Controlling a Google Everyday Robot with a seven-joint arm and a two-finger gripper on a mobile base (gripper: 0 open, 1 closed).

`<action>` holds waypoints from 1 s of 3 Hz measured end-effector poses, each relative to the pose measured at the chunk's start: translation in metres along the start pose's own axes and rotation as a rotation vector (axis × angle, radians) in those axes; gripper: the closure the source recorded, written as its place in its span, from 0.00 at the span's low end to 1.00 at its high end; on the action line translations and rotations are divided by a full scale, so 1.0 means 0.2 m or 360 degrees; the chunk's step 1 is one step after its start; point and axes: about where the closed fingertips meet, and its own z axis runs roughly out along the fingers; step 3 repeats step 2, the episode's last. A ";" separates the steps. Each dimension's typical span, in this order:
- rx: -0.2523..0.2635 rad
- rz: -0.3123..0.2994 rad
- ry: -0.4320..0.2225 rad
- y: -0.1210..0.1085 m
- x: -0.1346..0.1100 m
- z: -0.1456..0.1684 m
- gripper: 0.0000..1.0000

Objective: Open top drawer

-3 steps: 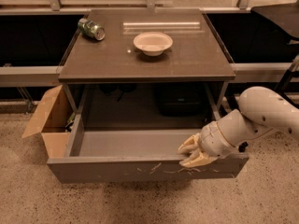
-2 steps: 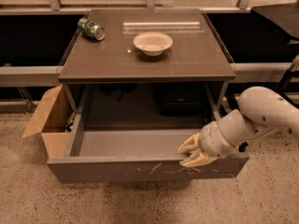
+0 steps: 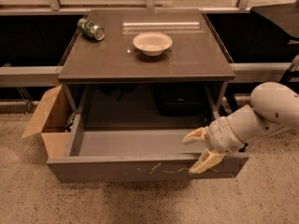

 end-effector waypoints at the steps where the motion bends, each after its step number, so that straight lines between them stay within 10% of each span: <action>1: 0.0104 -0.0015 -0.0047 -0.04 -0.02 -0.22 0.00; 3: 0.0209 -0.0011 -0.0132 -0.10 -0.03 -0.50 0.00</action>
Offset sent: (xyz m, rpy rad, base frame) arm 0.0377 -0.0980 0.1228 0.1525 -0.1340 -0.1235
